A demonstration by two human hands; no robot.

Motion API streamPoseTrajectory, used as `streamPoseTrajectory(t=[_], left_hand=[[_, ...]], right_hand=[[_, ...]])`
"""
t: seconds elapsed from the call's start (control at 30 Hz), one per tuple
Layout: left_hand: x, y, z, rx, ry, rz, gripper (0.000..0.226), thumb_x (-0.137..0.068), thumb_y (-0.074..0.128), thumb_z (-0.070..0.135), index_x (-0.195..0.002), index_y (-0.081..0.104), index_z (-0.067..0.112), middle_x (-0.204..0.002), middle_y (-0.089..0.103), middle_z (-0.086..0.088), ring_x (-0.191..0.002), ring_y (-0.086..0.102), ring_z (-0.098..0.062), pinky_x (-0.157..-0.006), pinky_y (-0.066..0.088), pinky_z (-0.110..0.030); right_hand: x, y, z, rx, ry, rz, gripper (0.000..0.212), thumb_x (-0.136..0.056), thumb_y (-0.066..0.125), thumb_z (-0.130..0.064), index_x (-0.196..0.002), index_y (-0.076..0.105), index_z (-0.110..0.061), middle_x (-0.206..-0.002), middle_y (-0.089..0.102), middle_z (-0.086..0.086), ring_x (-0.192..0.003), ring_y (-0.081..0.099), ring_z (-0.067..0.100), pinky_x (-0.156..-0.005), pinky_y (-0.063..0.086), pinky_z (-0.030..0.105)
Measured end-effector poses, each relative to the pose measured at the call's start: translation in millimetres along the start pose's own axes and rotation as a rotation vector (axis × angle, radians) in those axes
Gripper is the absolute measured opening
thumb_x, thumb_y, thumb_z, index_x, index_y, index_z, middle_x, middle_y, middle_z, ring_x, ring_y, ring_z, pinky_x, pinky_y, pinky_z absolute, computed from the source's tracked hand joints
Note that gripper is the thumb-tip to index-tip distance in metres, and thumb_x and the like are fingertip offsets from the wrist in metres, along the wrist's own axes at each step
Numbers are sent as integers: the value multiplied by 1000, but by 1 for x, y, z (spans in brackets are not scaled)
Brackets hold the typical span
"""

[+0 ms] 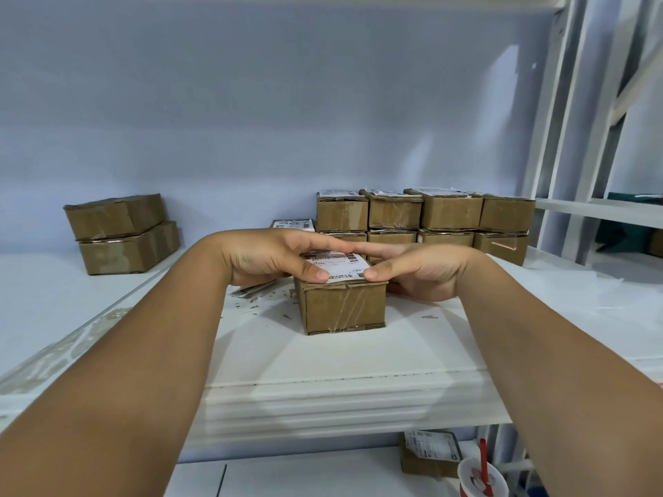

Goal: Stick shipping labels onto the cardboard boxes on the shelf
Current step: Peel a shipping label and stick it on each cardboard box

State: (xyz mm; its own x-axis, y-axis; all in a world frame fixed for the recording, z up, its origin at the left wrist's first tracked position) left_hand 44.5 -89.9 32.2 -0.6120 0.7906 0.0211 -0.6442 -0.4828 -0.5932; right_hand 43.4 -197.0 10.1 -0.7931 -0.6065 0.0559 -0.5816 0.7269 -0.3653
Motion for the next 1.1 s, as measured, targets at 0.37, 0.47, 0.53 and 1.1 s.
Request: streamPoseTrajectory(t=[0.37, 0.47, 0.53, 1.1], left_hand=[[4, 1, -10, -15, -51, -42, 90, -45, 86, 56, -126, 53, 33, -141, 43, 19, -128, 41, 2, -99, 37, -13], [3, 0, -10, -25, -54, -41, 85, -49, 86, 51, -126, 52, 34, -141, 43, 19, -129, 40, 2, -99, 37, -12], [3, 0, -10, -29, -58, -46, 83, -50, 85, 51, -125, 52, 36, -141, 42, 20, -129, 40, 2, -101, 36, -14], [2, -11, -7, 128, -49, 117, 85, -44, 92, 34, -121, 56, 36, -125, 60, 8, -112, 59, -8, -82, 49, -16]], right_hand=[[-5, 7, -6, 109, 9, 93, 49, -83, 62, -24, -127, 44, -38, -125, 55, -14, -115, 51, 2, -95, 38, 17], [-5, 8, -6, 127, 15, 81, 54, -82, 62, -26, -128, 38, -40, -121, 53, -17, -108, 50, -4, -91, 38, 14], [-5, 10, -5, 144, 27, 76, 56, -84, 61, -26, -131, 34, -41, -123, 51, -18, -110, 48, -4, -90, 36, 13], [-5, 7, -5, -11, 43, 116, 115, -67, 81, -22, -152, 5, -33, -143, 41, -4, -134, 38, 14, -114, 26, 30]])
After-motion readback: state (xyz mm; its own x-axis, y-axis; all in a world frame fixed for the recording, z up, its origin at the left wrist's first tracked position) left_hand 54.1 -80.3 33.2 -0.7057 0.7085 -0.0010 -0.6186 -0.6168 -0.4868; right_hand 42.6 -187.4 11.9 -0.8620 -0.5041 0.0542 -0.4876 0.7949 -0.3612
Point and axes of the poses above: each hand's wrist, its own x-axis away from the middle knuckle, its own y-axis out of the palm, z = x × y, the point moved 9 cm from there along -x, towards the middle knuckle
